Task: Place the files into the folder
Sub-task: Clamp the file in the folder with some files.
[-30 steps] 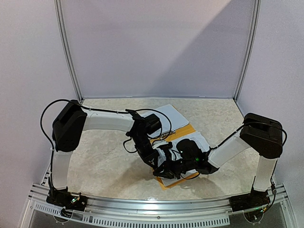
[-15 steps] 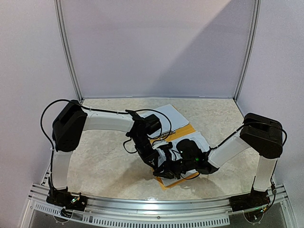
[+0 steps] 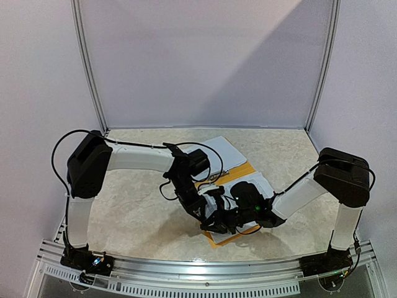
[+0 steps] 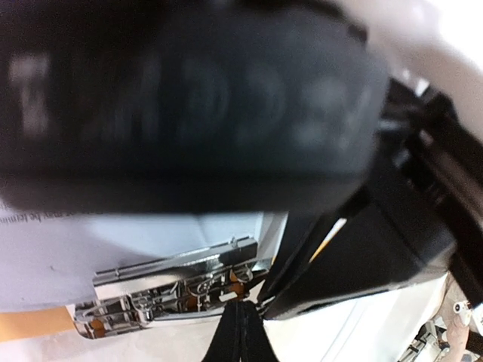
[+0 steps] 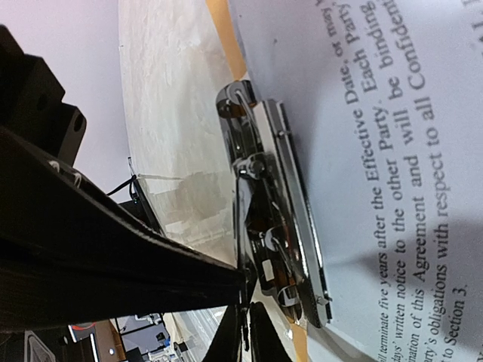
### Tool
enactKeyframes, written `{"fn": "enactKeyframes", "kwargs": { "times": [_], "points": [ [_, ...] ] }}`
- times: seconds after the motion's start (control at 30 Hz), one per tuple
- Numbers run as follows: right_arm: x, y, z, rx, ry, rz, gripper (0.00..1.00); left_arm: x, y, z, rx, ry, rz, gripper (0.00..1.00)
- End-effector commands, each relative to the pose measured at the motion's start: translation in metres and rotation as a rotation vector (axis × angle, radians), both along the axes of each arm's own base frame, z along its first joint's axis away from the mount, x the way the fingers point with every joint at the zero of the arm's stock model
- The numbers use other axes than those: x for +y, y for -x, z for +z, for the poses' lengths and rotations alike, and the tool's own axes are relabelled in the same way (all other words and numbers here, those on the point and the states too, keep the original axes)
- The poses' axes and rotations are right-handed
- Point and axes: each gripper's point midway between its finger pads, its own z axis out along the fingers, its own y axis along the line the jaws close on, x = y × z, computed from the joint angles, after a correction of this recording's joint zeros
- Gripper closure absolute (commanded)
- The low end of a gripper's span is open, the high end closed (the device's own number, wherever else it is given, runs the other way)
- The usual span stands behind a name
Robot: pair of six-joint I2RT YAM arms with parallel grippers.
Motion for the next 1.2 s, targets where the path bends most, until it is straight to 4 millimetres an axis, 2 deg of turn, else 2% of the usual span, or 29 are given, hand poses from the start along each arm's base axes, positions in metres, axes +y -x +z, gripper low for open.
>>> {"fn": "enactKeyframes", "kwargs": {
  "times": [0.0, 0.27, 0.6, 0.83, 1.17],
  "points": [
    [-0.048, 0.000, -0.059, 0.077, 0.244, -0.096, 0.95, 0.020, 0.011, 0.001, 0.014, -0.066, -0.019, 0.98],
    [-0.046, -0.001, -0.057, 0.074, 0.237, -0.090, 0.95, 0.015, 0.007, -0.005, 0.007, -0.055, -0.015, 0.98],
    [-0.046, -0.001, -0.058, 0.075, 0.234, -0.090, 0.95, -0.007, -0.005, 0.030, -0.054, 0.038, -0.015, 0.98],
    [-0.047, -0.003, -0.057, 0.072, 0.232, -0.093, 0.95, 0.006, 0.004, 0.007, -0.009, -0.025, -0.019, 0.99],
    [-0.046, -0.003, -0.056, 0.073, 0.230, -0.093, 0.95, -0.004, -0.002, -0.004, -0.022, 0.000, -0.009, 0.99]
  ]
}}
